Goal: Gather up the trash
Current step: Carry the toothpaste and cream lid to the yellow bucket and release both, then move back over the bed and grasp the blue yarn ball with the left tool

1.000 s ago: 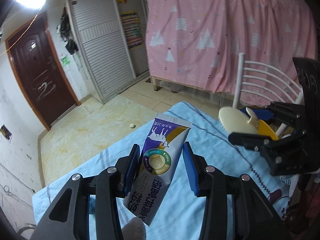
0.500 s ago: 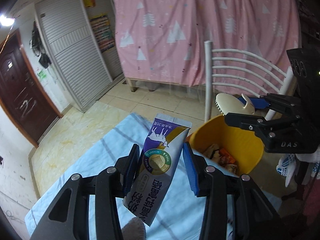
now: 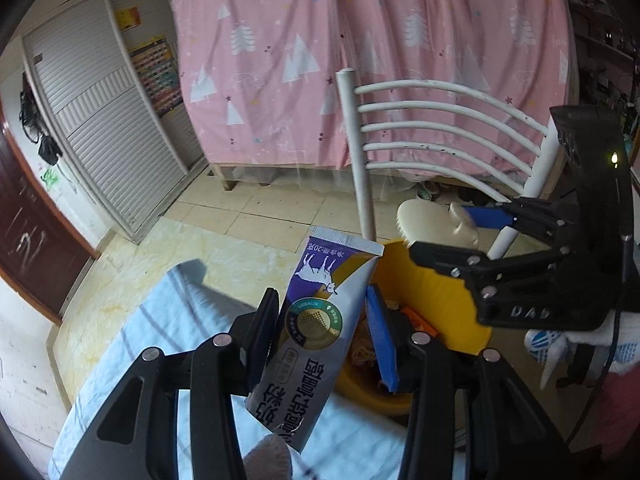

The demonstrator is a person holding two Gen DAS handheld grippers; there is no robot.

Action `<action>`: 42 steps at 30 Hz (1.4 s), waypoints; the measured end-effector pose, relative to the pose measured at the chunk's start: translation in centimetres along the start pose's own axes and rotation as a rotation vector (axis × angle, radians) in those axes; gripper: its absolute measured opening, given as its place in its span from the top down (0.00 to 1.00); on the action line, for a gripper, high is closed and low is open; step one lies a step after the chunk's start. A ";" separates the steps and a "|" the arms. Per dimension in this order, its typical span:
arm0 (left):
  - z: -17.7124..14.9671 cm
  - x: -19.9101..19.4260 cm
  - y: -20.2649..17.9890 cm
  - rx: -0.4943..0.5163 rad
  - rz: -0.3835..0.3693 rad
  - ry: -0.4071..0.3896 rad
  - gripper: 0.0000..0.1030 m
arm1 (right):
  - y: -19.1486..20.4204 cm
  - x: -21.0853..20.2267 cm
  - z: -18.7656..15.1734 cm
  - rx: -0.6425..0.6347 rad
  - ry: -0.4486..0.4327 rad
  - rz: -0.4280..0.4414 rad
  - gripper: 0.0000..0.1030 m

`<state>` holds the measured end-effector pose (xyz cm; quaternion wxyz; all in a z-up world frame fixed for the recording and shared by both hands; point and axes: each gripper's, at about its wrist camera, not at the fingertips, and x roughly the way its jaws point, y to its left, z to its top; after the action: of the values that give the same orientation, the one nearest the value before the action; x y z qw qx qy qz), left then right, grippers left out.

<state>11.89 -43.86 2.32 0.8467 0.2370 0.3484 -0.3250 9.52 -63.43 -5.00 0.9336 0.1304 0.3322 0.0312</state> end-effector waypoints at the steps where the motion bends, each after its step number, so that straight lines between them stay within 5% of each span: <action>1: 0.4 0.3 -0.5 0.004 -0.005 0.001 0.66 | -0.2 0.0 -0.1 0.004 -0.003 -0.007 0.27; 6: 1.7 1.6 -1.8 -0.007 -0.030 0.012 0.57 | -1.1 -0.4 -0.6 0.007 -0.019 -0.039 0.22; 8: 1.9 1.8 -2.2 -0.013 -0.037 0.015 0.41 | -1.5 -0.8 -0.6 0.018 -0.023 -0.048 0.22; 10: 1.9 1.9 -2.5 -0.016 -0.039 0.013 0.36 | -1.7 -1.0 -0.7 0.021 -0.024 -0.057 0.22; 23: 0.4 -1.3 0.3 -0.069 -0.026 -0.028 0.34 | 2.0 -3.5 -0.4 -0.035 -0.044 -0.036 0.20; 42: -9.0 -8.6 14.4 -0.268 0.156 -0.040 0.32 | 15.0 -2.4 -1.8 -0.223 0.021 0.093 0.16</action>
<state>13.50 -25.16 5.45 0.9002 0.1414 0.3521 -0.2136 6.93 -48.97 -0.91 0.9364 0.0408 0.3300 0.1123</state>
